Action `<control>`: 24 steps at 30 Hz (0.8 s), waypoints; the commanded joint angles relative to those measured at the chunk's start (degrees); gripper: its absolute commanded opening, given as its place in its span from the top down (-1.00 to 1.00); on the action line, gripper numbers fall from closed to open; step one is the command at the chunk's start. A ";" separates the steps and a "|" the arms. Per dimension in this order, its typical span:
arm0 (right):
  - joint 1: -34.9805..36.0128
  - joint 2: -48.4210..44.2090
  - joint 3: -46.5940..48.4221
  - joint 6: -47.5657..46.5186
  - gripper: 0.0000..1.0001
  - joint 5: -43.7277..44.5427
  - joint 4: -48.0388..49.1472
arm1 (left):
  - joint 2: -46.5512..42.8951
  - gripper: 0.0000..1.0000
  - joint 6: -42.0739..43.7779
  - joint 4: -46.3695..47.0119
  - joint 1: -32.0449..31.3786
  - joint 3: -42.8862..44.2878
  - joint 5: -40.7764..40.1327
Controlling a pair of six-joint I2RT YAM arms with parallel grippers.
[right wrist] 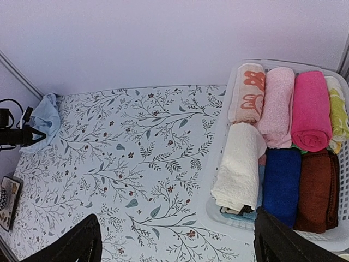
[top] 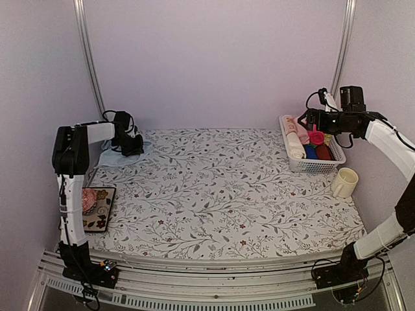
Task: Roll the towels
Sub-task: Move the towel to the center of the board.
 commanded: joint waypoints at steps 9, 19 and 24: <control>5.16 1.11 2.13 -2.41 -0.90 -9.33 4.32 | -3.11 1.00 14.82 -3.75 -22.33 3.24 13.11; 6.47 4.49 4.61 -2.61 -0.90 -11.57 1.77 | -1.99 -0.34 15.40 -5.94 -40.11 7.35 18.23; 12.29 7.85 3.78 -8.34 -0.90 -11.05 -1.11 | -8.44 -0.71 13.46 -4.06 -34.98 3.90 19.39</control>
